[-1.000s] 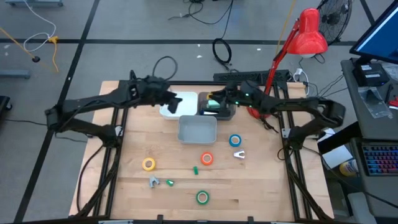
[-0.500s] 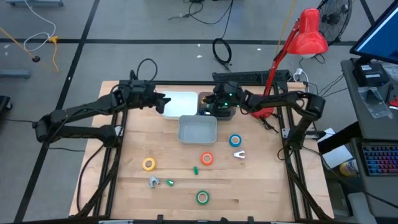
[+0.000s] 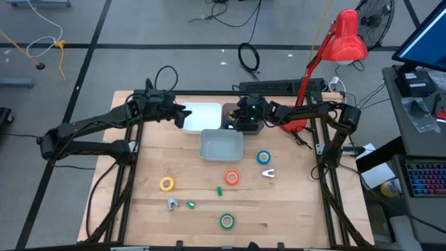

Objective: Pick and place Stapler, Stapler remover, tape
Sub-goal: Put the yellow stapler into the black bin

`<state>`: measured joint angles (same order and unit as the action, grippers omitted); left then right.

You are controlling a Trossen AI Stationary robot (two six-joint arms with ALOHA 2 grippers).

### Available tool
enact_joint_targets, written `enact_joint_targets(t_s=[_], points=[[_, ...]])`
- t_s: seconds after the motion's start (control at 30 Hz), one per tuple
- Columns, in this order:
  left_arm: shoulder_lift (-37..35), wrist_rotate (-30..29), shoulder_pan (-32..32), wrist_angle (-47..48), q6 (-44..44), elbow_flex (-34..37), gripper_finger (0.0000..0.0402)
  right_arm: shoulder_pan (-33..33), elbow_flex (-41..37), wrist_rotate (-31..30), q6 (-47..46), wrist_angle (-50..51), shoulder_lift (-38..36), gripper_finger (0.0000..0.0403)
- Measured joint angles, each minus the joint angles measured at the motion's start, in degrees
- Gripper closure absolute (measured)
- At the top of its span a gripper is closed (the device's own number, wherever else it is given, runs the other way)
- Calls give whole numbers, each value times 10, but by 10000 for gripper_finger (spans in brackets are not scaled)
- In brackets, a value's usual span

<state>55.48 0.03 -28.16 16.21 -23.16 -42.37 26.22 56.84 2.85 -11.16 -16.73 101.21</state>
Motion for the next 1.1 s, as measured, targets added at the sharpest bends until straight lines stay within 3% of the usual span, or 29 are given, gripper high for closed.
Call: enact_joint_targets(t_s=[0.57, 0.83, 1.1], points=[[-6, -1, 15, -4, 25, 0, 183, 1, 0, 1, 16, -23, 0, 345], [-44, 0, 31, -99, -16, 78, 183, 3, -1, 9, 14, -46, 22, 344], [-89, -1, 36, -103, -44, 109, 183, 11, 6, 17, 16, -51, 39, 344]])
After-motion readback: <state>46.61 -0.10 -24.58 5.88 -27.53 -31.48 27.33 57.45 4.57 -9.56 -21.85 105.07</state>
